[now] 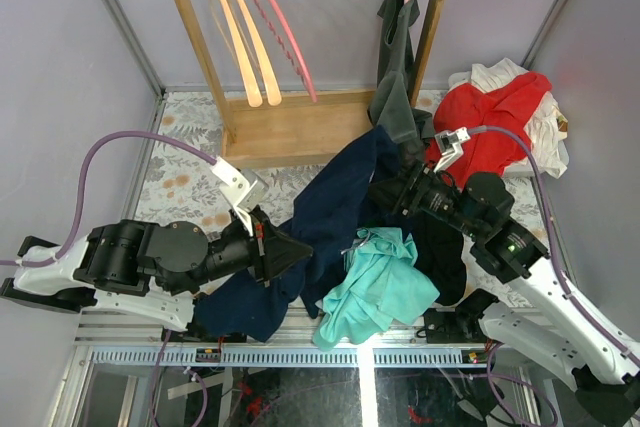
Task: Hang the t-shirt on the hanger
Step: Pick up the hanger from the corner of the board.
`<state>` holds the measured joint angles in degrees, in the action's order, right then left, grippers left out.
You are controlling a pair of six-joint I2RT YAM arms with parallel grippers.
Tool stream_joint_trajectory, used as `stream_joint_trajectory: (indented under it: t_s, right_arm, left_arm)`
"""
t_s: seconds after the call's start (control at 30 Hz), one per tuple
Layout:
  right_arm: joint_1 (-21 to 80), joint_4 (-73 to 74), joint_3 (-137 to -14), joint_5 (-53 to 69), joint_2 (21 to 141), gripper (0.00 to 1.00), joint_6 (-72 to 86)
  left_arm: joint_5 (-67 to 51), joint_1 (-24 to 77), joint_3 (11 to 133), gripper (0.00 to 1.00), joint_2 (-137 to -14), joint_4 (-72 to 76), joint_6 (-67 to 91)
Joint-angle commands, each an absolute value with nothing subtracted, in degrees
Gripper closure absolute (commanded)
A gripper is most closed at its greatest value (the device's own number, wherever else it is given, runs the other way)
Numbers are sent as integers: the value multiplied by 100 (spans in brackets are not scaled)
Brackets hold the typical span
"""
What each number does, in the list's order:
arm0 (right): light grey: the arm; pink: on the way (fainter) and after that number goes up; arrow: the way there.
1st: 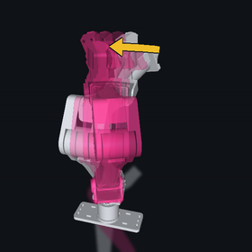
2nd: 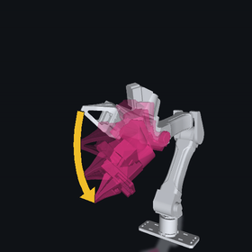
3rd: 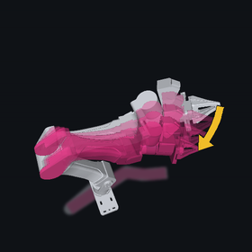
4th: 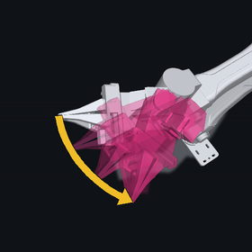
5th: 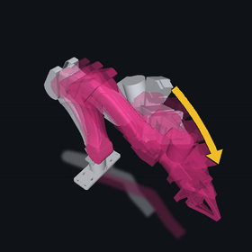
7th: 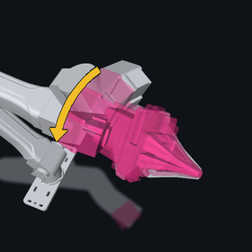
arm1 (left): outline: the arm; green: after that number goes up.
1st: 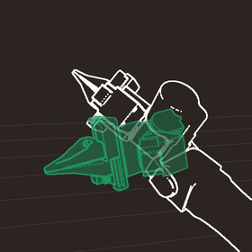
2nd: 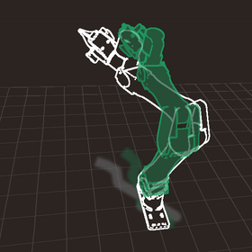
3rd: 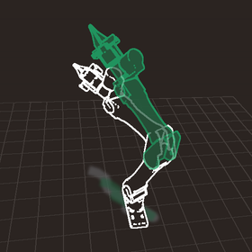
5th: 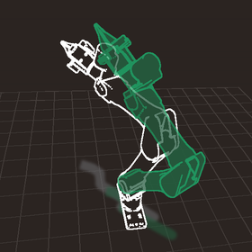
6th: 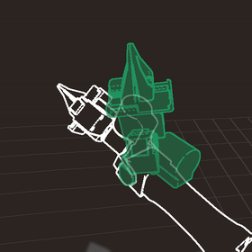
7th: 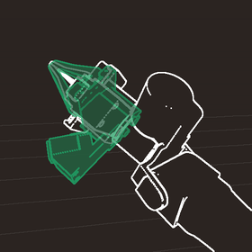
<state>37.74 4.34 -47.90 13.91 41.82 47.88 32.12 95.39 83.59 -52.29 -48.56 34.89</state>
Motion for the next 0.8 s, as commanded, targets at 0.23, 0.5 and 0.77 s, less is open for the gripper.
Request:
stream_joint_trajectory:
  t_s: [0.23,0.5,0.77]
  right_arm:
    - [3753,-375,-4649,1279,4380,33,5112]
    - [3752,-544,-4733,1083,4734,31,5109]
    - [3753,-869,-4542,620,4852,62,5121]
  left_arm:
    - [3000,12797,8488,100,-5024,-3970,3085]
    - [2692,12800,8534,100,-4918,-3845,2922]
    - [2580,12797,8475,100,-4725,-3748,2852]
